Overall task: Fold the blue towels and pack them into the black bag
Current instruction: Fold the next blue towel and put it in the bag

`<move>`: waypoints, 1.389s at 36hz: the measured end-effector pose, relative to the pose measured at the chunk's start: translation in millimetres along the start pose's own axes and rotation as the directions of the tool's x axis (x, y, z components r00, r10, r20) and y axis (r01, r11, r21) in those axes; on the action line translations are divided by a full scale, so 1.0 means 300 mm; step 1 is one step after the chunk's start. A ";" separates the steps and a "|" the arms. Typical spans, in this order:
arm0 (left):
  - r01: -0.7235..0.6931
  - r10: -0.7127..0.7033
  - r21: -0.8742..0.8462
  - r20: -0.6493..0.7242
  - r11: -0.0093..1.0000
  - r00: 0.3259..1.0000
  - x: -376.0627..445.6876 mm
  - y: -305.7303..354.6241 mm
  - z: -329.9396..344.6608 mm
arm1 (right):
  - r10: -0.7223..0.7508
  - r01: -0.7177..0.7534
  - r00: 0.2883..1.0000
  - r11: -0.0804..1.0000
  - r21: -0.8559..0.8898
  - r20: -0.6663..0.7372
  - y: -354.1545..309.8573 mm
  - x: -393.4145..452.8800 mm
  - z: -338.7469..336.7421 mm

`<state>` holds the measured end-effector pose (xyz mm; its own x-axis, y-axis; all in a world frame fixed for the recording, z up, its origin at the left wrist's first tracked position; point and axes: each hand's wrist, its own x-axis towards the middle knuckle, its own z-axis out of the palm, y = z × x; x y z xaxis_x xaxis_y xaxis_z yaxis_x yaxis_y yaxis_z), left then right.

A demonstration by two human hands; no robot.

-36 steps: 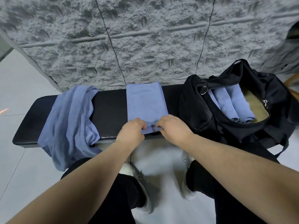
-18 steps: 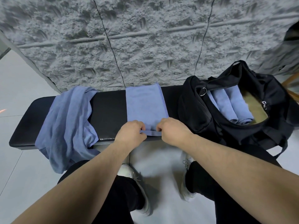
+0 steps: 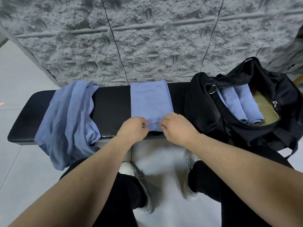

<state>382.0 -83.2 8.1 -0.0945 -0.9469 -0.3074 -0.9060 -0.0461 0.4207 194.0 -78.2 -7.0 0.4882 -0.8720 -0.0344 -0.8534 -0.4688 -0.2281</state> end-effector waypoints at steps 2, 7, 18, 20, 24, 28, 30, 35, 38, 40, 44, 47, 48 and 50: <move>0.019 -0.019 -0.038 0.008 0.999 1.000 -0.001 0.000 -0.005 | 0.034 -0.035 0.999 0.996 0.082 0.016 0.005 0.002 -0.001; 0.072 -0.068 -0.089 0.042 0.993 0.997 0.014 -0.007 -0.007 | 0.029 -0.027 0.999 0.995 0.095 -0.025 0.013 0.004 0.000; -0.071 0.081 0.110 -0.096 0.991 0.992 0.031 -0.035 0.010 | 0.043 -0.043 0.998 0.999 0.003 -0.048 -0.010 0.042 0.022; -0.090 0.115 0.167 -0.144 0.982 0.983 0.027 -0.031 0.007 | 0.060 -0.060 0.997 0.998 0.011 -0.049 -0.012 0.043 0.017; -0.126 0.158 0.166 -0.194 0.978 0.968 0.019 -0.022 0.016 | 0.050 -0.050 0.998 0.999 0.007 -0.049 -0.007 0.039 0.013; -0.094 0.130 0.205 -0.173 0.974 0.976 0.017 -0.012 0.020 | 0.032 -0.031 0.996 0.999 0.013 -0.083 -0.015 0.023 0.015; -0.088 0.128 0.216 -0.177 0.972 0.976 0.015 -0.009 0.023 | 0.007 -0.006 0.991 1.000 0.010 -0.136 -0.015 0.013 0.022; -0.097 0.141 0.214 -0.203 0.972 0.969 -0.009 -0.011 0.041 | -0.058 0.046 0.984 0.996 -0.073 -0.171 0.002 0.010 0.047; -0.157 0.211 0.239 -0.222 0.958 0.952 -0.022 -0.017 0.052 | -0.055 0.034 0.980 0.993 -0.111 -0.189 0.007 0.016 0.056; -0.181 0.244 0.255 -0.240 0.950 0.940 -0.023 -0.021 0.056 | -0.060 0.038 0.980 0.993 -0.115 -0.188 0.010 0.019 0.061; -0.191 0.261 0.259 -0.270 0.947 0.927 -0.011 -0.016 0.062 | -0.058 0.038 0.979 0.994 -0.107 -0.195 0.017 0.028 0.061; -0.185 0.251 0.249 -0.268 0.951 0.930 -0.006 -0.005 0.062 | -0.025 0.015 0.985 0.998 -0.056 -0.169 0.018 0.031 0.055; -0.182 0.244 0.233 -0.273 0.955 0.931 -0.005 -0.004 0.062 | -0.014 0.007 0.988 0.999 -0.042 -0.156 0.017 0.030 0.052; -0.173 0.226 0.201 -0.280 0.964 0.933 -0.007 -0.004 0.062 | 0.001 -0.005 0.994 0.999 -0.032 -0.111 0.013 0.024 0.041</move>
<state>375.7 -75.2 -7.7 -0.1773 -0.9830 0.0476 -0.9402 0.1835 0.2870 196.5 -84.7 -20.1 0.4639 -0.8828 0.0735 -0.8611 -0.4688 -0.1967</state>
